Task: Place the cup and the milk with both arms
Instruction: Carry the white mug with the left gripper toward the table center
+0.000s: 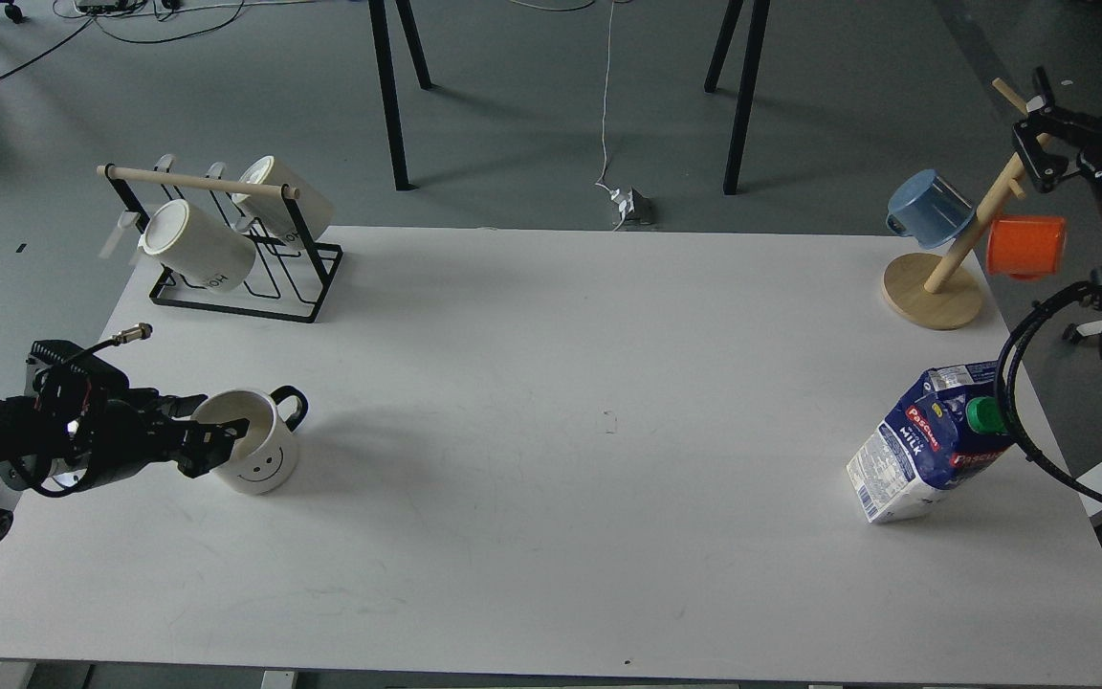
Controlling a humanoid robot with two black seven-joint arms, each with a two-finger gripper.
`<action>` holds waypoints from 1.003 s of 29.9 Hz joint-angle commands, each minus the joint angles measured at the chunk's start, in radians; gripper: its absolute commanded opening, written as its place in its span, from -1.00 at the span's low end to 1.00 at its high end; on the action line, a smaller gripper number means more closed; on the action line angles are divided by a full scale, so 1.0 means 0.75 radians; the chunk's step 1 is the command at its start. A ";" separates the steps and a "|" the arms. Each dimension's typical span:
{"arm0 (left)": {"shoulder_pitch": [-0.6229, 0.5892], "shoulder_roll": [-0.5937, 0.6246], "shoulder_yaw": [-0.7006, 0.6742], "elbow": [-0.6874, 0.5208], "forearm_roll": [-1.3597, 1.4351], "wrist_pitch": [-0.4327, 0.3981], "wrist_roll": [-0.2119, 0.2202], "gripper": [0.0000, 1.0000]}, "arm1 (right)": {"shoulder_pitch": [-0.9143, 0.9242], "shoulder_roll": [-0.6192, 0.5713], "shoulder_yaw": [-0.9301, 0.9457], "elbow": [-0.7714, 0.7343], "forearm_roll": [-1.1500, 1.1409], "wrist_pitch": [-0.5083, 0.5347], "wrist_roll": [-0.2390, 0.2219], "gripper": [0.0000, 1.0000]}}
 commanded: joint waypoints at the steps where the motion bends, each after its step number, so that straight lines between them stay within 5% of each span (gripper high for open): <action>1: 0.000 -0.005 0.000 0.005 0.000 -0.010 -0.016 -0.54 | 0.000 -0.015 0.000 0.000 0.000 0.000 0.000 1.00; 3: 0.002 -0.005 0.000 0.005 0.000 -0.012 -0.026 -0.80 | 0.000 -0.017 0.000 0.000 0.000 0.000 -0.002 1.00; 13: -0.072 0.015 -0.012 -0.052 -0.004 -0.053 -0.062 -0.97 | -0.004 -0.017 0.000 0.000 0.000 0.000 0.000 1.00; 21: -0.352 0.054 -0.022 -0.408 -0.006 -0.401 -0.062 -0.97 | -0.018 -0.017 0.016 0.004 0.000 0.000 0.002 1.00; 26: -0.526 -0.213 -0.018 -0.470 0.002 -0.619 0.070 -0.97 | -0.024 -0.019 0.033 0.023 0.000 0.000 0.004 1.00; 30: -0.583 -0.465 -0.012 -0.472 0.063 -0.646 0.193 -0.95 | -0.033 -0.042 0.053 0.025 0.000 0.000 0.004 1.00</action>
